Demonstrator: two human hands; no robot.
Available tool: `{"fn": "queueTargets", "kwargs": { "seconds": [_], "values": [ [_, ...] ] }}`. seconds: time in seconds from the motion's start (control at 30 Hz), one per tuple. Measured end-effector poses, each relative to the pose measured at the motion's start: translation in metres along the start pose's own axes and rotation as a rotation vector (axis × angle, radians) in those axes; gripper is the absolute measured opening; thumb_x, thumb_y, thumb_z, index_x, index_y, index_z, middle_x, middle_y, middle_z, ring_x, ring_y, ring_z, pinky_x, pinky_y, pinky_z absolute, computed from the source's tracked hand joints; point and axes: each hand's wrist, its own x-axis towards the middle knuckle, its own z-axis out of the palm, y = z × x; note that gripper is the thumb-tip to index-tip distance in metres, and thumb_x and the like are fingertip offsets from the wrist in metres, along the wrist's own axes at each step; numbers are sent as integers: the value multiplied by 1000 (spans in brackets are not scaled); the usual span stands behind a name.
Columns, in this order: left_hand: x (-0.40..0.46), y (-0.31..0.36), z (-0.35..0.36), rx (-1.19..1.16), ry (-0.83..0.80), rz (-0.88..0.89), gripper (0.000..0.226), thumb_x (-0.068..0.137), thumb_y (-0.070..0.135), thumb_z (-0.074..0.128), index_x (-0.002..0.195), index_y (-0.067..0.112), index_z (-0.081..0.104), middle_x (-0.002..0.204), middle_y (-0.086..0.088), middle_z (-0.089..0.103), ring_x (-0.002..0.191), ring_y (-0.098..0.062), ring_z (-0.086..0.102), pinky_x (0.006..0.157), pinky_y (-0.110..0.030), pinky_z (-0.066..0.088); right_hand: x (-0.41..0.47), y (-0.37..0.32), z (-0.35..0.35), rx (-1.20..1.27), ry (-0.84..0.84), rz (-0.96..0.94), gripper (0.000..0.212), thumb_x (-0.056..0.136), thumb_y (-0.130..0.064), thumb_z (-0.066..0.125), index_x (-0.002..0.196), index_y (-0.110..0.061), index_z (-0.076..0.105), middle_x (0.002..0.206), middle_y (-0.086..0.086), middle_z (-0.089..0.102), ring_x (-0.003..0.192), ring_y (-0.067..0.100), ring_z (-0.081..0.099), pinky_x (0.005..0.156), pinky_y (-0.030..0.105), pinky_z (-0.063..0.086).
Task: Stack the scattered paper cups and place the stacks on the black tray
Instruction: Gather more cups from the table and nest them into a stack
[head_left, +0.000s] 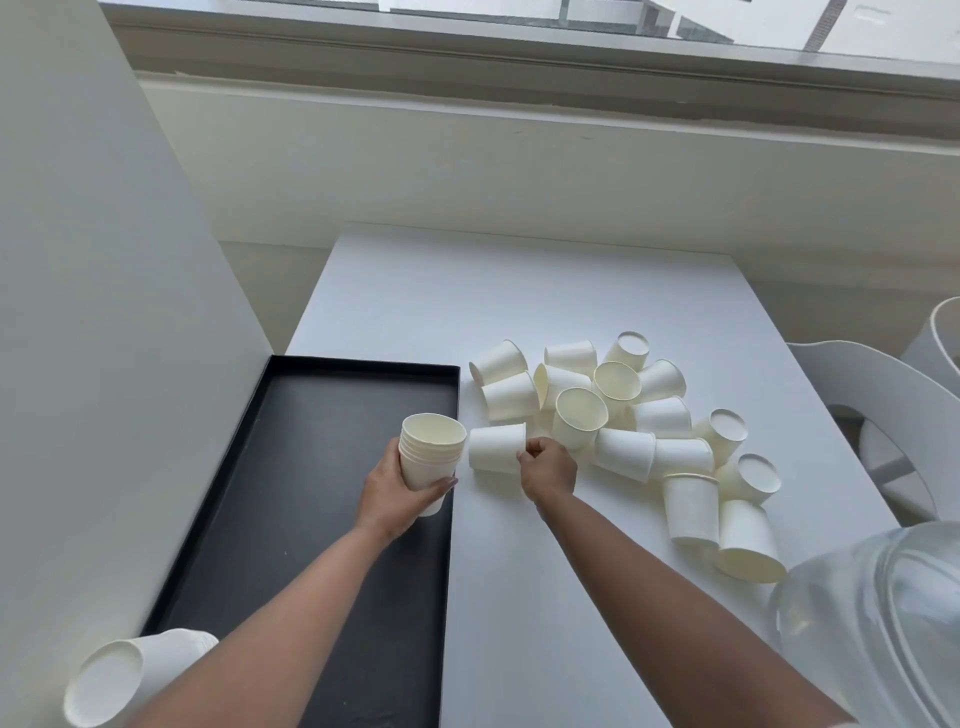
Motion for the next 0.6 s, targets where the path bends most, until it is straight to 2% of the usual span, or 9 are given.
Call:
{"fn": "queueTargets", "kwargs": {
  "seconds": [0.17, 0.23, 0.3, 0.4, 0.47, 0.53, 0.6],
  "values": [
    [1, 0, 0, 9, 9, -9, 61, 63, 32, 85, 112, 22, 49, 105, 4, 60, 101, -23, 58, 90, -41, 49, -4, -8, -8, 75, 205, -138, 18, 93, -9, 50, 104, -2, 62, 107, 16, 65, 99, 29, 58, 81, 28, 40],
    [1, 2, 2, 5, 13, -7, 63, 64, 32, 84, 115, 21, 49, 105, 4, 59, 102, -23, 57, 91, -42, 49, -10, -16, -13, 118, 338, -300, 17, 92, -4, 49, 102, 1, 62, 101, 19, 63, 93, 32, 57, 73, 23, 35],
    [1, 5, 3, 9, 8, 4, 64, 64, 31, 84, 117, 20, 49, 106, 4, 59, 102, -22, 56, 90, -40, 48, -19, -28, -19, 158, 419, -547, 15, 90, 2, 51, 98, 5, 63, 93, 21, 63, 87, 33, 59, 71, 20, 35],
    [-1, 9, 4, 26, 4, 35, 64, 64, 32, 83, 117, 21, 49, 106, 4, 60, 98, -20, 56, 85, -35, 48, -34, -43, -25, 134, 340, -924, 18, 88, 7, 53, 101, 6, 65, 92, 20, 65, 88, 21, 59, 77, 21, 43],
    [-3, 11, 4, 40, 1, 54, 64, 64, 34, 83, 117, 22, 49, 104, 4, 61, 96, -19, 57, 83, -34, 48, -40, -47, -28, 55, 256, -1108, 21, 84, 10, 56, 101, 5, 67, 93, 19, 66, 86, 23, 63, 75, 23, 48],
    [-6, 14, 3, 59, 6, 73, 63, 64, 34, 83, 115, 23, 49, 102, 4, 61, 94, -20, 58, 80, -33, 48, -46, -47, -28, -54, 212, -1230, 27, 77, 16, 60, 99, 4, 68, 90, 20, 67, 80, 27, 67, 68, 29, 54],
    [-9, 16, 2, 62, 19, 87, 63, 64, 34, 83, 115, 22, 49, 102, 4, 61, 95, -21, 59, 80, -34, 48, -50, -45, -26, -128, 168, -1300, 34, 70, 20, 61, 98, 4, 69, 88, 20, 67, 75, 28, 68, 60, 29, 55]
  ]
}}
